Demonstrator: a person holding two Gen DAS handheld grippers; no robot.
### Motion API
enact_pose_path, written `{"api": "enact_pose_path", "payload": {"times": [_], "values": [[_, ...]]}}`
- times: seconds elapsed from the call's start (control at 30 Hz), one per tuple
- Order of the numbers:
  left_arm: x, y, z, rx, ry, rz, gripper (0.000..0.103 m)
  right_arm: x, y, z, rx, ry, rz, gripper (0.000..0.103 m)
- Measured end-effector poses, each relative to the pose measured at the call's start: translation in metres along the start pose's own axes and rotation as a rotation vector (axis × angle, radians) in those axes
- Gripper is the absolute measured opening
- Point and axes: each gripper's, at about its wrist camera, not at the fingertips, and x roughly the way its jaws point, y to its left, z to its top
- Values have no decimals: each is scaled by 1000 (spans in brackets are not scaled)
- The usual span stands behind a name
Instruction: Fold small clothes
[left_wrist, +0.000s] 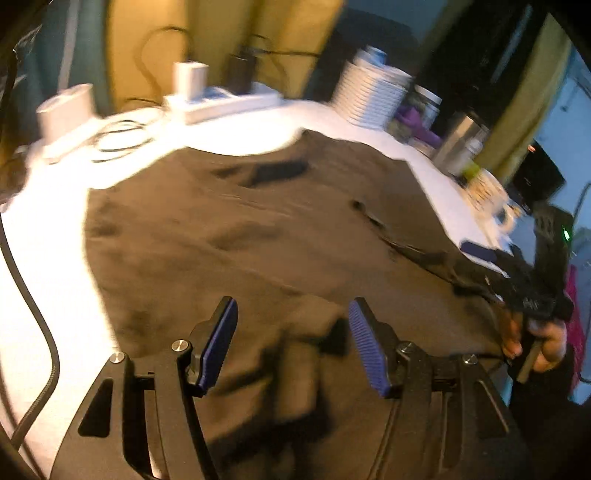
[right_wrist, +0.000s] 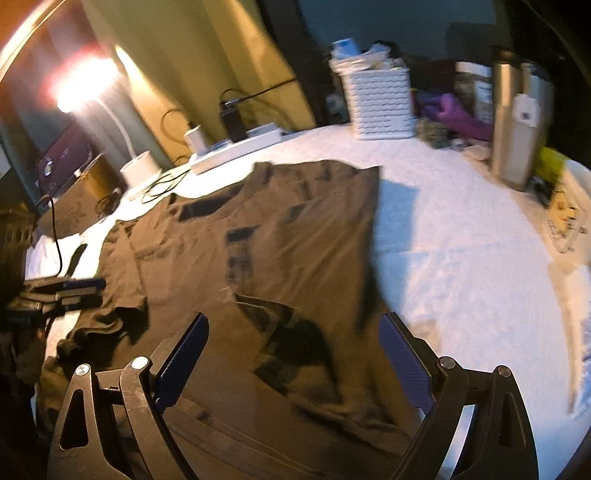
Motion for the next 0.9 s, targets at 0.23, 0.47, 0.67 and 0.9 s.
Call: {"api": "enact_pose_path", "payload": {"times": [0.23,0.47,0.67,0.9], "values": [[0,35,-10,-81,0,83,63,27,25,-6,-12,82,53,94],[-11,37,-26,-79,-17,66,63,24,55,-14,-52,97,88,94],[-35,35,-38,-56,-63,75,63,-3,57,-17,-68,41,28,94],[-64,35,-63,-48,-111,107,63,-32,49,-31,-54,-8,-43,94]]}}
